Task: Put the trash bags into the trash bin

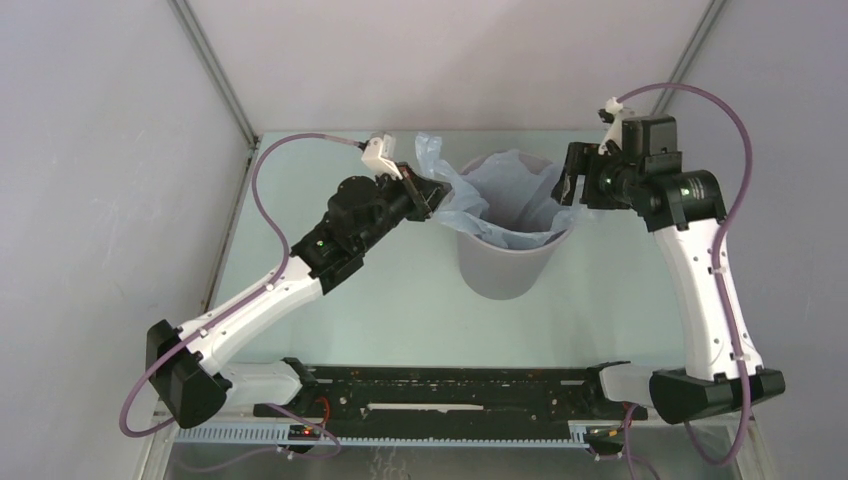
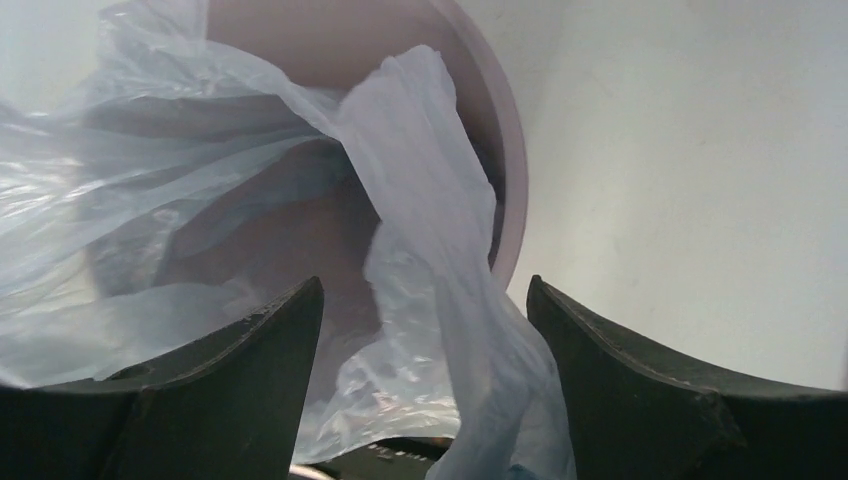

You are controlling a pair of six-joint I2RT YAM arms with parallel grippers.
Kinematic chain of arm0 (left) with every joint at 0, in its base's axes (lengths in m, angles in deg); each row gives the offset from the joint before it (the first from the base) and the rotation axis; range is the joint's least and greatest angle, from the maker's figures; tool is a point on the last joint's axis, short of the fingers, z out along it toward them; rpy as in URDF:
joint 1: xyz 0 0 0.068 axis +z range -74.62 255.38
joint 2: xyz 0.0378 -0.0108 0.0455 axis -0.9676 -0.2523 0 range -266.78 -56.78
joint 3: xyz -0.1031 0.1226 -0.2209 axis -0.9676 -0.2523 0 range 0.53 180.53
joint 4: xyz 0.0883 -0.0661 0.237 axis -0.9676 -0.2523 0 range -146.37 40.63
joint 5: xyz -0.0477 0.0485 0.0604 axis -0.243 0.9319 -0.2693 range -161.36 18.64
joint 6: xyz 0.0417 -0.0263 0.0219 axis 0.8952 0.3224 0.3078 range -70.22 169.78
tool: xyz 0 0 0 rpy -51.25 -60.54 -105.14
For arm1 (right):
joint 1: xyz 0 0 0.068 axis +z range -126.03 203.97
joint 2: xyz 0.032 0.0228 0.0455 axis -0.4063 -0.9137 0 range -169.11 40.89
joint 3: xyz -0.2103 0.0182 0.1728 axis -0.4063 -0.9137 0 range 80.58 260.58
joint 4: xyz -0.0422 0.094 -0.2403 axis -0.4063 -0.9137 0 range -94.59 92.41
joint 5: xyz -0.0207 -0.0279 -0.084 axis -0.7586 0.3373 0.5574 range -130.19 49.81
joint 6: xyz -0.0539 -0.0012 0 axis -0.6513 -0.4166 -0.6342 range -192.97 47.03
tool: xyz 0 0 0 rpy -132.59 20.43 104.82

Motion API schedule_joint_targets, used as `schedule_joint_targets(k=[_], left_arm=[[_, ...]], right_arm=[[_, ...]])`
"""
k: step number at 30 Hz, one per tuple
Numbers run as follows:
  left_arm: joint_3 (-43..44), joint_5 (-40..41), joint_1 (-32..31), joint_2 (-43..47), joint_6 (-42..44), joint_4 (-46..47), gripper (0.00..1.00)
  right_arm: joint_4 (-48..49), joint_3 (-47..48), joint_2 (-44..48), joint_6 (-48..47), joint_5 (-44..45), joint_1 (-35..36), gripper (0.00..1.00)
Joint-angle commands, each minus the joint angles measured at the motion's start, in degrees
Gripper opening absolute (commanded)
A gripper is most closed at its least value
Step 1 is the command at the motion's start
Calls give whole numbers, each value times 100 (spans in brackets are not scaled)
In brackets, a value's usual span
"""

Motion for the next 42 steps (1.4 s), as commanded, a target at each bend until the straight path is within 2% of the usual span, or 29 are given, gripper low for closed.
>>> schedule_joint_targets(k=[1,4,8,13,17,21,23,29,35,39,42], left_arm=[[-64,-58,-21,74,-42,-64,1],[-106,-111,-10,101,-74,-82,0],[-115,-138,-16,133,-42,-109,0],[-73,-235,-9,108,-25,-119,0],[-59,-317,-10,85,-21,-119,0],[-102,-308,-9,116,-6,-119,0],[-83,-317,-11,127,-4,-135,0],[-17,-341,-9,99,-13,-213,0],[148,-386,-11,23,56,-323,0],[174,-388,-14,-11,60,-348,0],[167,-388,-12,7,67,-372,0]], right_arm=[[309,371,-57,-1002,943,307,83],[188,598,-70,-1089,1740,305,86],[-261,1049,-175,-1090,1672,136,88],[-348,1587,-195,-1177,1934,524,89],[91,1520,-220,-1917,1294,842,87],[35,1397,-532,-2611,518,883,79],[-31,1338,-606,-3048,568,1047,78],[53,876,-812,-4160,2618,1897,81],[162,660,-954,-4275,2992,2026,82],[550,348,-1007,-4568,3676,2108,84],[721,258,-1054,-4667,3806,2083,85]])
